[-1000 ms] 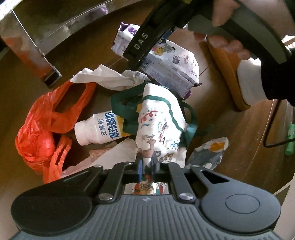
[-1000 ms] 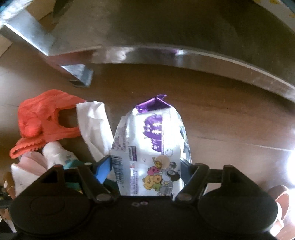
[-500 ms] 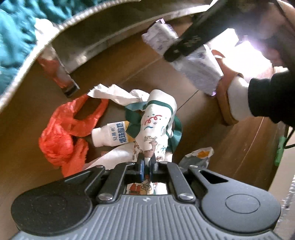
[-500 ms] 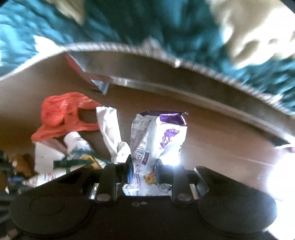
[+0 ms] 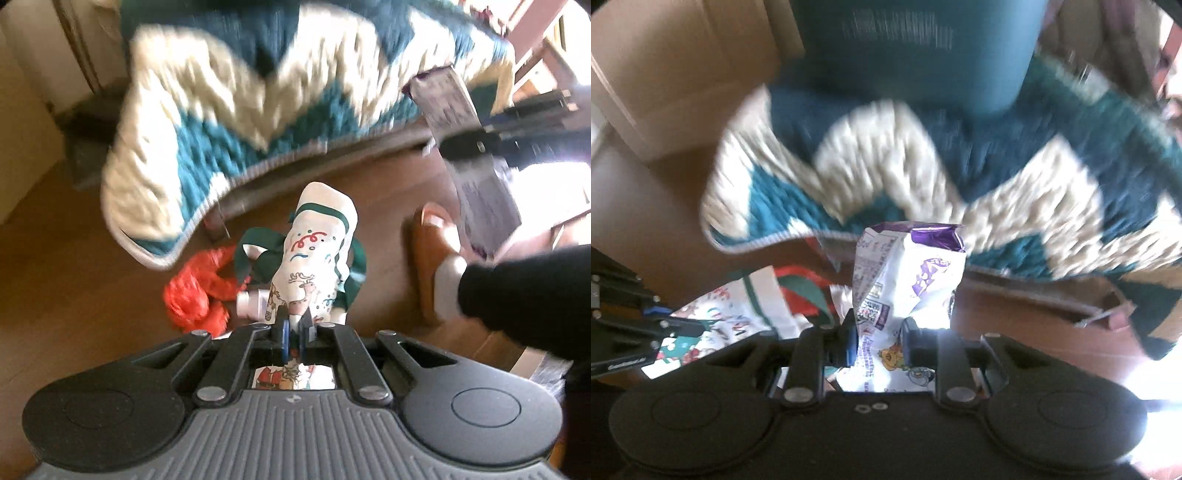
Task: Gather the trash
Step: 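Lift the Christmas-print bag with left tool while right tool carries the snack bag to the bin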
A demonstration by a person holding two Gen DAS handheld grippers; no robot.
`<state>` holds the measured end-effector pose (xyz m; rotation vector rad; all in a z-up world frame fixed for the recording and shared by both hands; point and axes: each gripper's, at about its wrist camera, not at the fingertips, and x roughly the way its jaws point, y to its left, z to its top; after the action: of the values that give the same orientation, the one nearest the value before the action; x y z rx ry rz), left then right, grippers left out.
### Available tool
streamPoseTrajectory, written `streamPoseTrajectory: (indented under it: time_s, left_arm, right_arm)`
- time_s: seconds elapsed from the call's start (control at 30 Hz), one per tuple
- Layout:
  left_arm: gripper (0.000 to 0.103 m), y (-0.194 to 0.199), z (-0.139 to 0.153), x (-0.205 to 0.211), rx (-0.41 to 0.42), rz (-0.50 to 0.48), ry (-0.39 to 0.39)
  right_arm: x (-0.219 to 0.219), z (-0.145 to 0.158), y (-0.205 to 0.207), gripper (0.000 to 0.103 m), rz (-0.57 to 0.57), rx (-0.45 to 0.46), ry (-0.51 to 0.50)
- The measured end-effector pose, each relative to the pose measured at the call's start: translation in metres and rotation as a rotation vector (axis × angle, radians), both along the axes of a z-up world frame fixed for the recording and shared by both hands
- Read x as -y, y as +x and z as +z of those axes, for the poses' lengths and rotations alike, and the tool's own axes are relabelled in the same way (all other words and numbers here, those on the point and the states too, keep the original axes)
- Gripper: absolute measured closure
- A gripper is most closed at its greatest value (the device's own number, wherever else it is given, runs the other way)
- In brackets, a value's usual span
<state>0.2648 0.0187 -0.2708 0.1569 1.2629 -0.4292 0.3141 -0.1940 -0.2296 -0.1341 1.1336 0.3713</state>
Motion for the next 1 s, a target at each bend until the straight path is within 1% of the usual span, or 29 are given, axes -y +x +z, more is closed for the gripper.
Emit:
streamPoseTrajectory:
  time_s: [0.17,0.33,0.4,0.5,0.73,1.0]
  left_arm:
    - [0.099,-0.011,0.078,0.004,0.119,0.053,-0.031]
    - [0.099,-0.026,0.146,0.007,0.234,0.091,-0.058]
    - [0.099,-0.029,0.174,0.007,0.272,0.112,-0.076]
    - [0.099,-0.031,0.212,0.005,0.334,0.131,-0.096]
    - [0.099,-0.017,0.288,0.001,0.448,0.196,-0.140]
    - [0.099,0.008,0.403,-0.001,0.648,0.257,-0.194]
  right_arm:
    - [0.002,0.075,-0.026,0.081,0.014,0.138,0.038]
    - [0.009,0.155,-0.046,0.081,0.037,0.284,0.060]
    - [0.013,0.183,-0.051,0.081,0.038,0.329,0.071]
    - [0.018,0.217,-0.056,0.081,0.029,0.399,0.077]
    - [0.026,0.281,-0.044,0.081,0.000,0.516,0.106]
    - [0.030,0.334,-0.005,0.081,-0.025,0.637,0.120]
